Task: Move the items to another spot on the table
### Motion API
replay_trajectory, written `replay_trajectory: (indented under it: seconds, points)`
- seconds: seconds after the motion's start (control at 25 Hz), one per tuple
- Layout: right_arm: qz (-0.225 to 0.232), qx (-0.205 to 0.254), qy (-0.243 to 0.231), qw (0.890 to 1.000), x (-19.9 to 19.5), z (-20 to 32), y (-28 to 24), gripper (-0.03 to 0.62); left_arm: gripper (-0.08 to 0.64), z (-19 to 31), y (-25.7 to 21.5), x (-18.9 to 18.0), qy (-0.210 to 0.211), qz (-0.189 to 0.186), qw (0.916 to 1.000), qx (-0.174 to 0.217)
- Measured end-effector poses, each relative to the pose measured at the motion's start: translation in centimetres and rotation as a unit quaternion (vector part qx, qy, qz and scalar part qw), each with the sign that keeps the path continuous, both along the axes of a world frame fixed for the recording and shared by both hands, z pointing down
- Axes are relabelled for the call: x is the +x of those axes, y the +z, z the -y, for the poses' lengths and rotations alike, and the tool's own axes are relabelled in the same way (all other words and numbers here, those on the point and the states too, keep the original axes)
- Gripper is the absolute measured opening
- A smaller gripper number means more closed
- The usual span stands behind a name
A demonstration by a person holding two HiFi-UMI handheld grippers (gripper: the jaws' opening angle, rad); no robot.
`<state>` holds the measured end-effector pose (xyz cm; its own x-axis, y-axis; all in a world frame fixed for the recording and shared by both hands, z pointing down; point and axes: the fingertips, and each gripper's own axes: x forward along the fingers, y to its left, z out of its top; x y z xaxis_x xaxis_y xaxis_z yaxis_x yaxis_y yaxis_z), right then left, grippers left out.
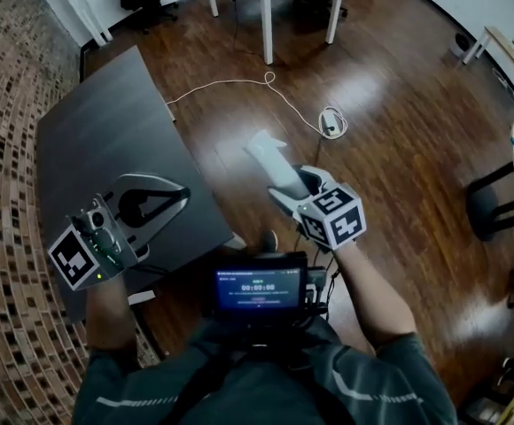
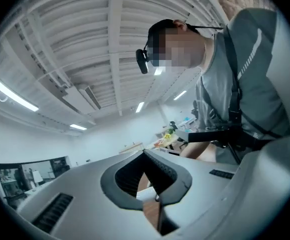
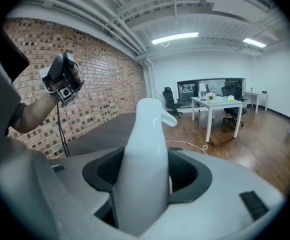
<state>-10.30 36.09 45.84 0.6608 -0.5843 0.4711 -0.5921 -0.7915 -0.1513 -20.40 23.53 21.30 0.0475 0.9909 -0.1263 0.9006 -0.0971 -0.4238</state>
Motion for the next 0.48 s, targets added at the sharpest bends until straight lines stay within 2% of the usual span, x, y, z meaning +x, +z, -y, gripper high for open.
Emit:
replay_trajectory:
  seconds: [0.08, 0.16, 0.32, 0.48]
  points:
    - [0.0, -0.002, 0.002, 1.0, 1.8, -0.7, 0.3, 0.279, -0.006, -1.3, 0.4, 1.1, 0.026, 0.008, 0.9996, 0.007]
    - [-0.002, -0.007, 0.001, 1.0, 4.0, -1.3, 0.4, 0.279, -0.006, -2.2, 0.5, 3.1, 0.032, 0.013, 0.9994, -0.003]
    - [0.011, -0.014, -0.011, 1.0, 8.7, -2.6, 0.3, 0.279, -0.006, -3.6, 1.0, 8.6, 0.006, 0.027, 0.9996, -0.011]
    - [0.025, -0.039, -0.041, 0.998, 13.1, -2.8, 0.7, 0.279, -0.006, -4.2, 1.1, 12.6, 0.006, 0.046, 0.9988, -0.016]
